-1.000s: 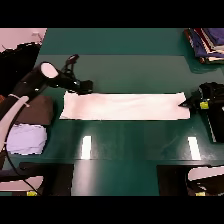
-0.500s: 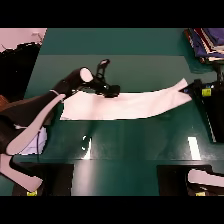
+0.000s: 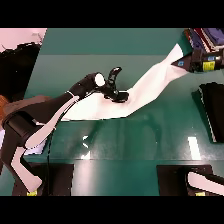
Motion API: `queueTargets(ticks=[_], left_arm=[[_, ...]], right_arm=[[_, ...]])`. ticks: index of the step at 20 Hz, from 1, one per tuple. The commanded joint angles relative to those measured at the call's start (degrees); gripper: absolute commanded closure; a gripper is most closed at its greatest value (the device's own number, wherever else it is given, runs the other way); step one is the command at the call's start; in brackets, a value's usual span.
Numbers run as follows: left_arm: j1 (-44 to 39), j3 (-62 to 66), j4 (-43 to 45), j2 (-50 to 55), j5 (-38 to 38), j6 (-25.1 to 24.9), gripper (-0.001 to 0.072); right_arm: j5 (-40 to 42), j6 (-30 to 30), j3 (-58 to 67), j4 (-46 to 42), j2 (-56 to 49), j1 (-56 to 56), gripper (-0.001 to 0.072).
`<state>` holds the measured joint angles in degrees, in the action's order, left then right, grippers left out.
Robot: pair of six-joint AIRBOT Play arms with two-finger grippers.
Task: Fold the shirts.
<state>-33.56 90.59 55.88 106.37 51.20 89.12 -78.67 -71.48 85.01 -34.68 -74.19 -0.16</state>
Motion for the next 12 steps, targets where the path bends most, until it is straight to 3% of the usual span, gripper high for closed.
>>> queueTargets(ticks=[1, 7, 12], left_arm=[[-0.15, 0.44, 1.14, 0.28, 1.66, -1.16, 0.0683], [3.48, 0.44, 2.38, -3.98, 2.82, -1.29, 0.0683], [16.44, 0.44, 7.54, -16.22, 7.02, -2.62, 0.0683]], right_arm=[[0.22, -1.64, 4.9, 0.11, 0.22, 2.91, 0.0696], [3.02, -1.55, 6.08, 0.26, -0.35, 9.42, 0.0696], [9.9, -1.44, 6.05, 0.39, -5.29, 22.95, 0.0695]])
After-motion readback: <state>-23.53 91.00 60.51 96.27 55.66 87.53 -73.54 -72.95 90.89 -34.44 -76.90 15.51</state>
